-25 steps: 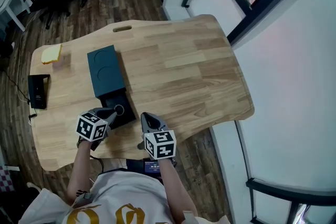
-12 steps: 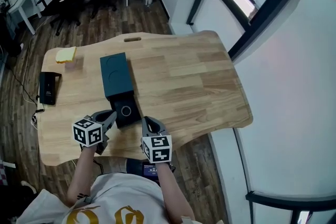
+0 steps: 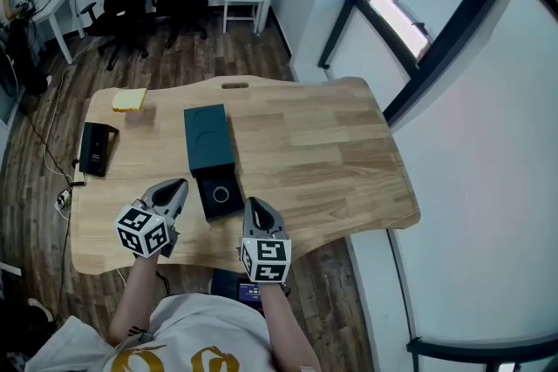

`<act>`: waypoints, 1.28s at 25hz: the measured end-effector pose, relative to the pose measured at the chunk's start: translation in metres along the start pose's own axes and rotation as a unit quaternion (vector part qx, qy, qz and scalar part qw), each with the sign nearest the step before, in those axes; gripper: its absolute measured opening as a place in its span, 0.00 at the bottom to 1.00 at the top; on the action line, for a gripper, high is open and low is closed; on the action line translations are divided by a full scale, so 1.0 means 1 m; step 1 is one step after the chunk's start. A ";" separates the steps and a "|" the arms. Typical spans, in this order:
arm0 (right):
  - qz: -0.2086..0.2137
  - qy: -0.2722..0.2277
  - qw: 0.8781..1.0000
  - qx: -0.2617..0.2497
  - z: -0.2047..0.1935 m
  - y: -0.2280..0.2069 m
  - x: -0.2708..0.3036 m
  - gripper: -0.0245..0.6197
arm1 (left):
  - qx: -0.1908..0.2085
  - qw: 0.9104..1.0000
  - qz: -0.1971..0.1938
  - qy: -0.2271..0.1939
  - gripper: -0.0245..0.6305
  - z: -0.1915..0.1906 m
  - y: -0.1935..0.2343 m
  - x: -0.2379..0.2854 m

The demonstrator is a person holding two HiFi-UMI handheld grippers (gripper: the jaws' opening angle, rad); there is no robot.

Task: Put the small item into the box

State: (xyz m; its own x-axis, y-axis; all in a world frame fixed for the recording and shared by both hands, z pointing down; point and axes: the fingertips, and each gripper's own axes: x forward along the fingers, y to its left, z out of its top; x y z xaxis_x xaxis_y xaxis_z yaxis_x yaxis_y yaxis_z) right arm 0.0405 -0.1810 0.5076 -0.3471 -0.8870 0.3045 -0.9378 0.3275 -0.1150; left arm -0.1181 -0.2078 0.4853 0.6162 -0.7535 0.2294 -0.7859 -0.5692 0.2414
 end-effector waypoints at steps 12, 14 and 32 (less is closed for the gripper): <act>0.028 -0.018 0.999 -0.029 0.018 0.020 -0.018 0.04 | 0.019 1.000 0.003 -0.008 0.04 0.004 -0.008 -0.011; 0.027 -0.023 0.999 -0.033 0.020 0.022 -0.019 0.04 | 0.019 1.000 0.002 -0.008 0.04 0.002 -0.008 -0.011; 0.024 -0.004 0.999 -0.033 0.009 0.027 -0.017 0.04 | 0.008 1.000 -0.007 0.002 0.04 -0.004 -0.002 -0.014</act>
State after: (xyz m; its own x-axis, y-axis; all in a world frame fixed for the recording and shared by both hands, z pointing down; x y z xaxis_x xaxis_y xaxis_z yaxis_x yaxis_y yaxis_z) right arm 0.0210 -0.1598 0.4903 -0.3923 -0.8720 0.2928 -0.9181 0.3906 -0.0670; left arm -0.1249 -0.1941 0.4855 0.6266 -0.7448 0.2293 -0.7785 -0.5845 0.2285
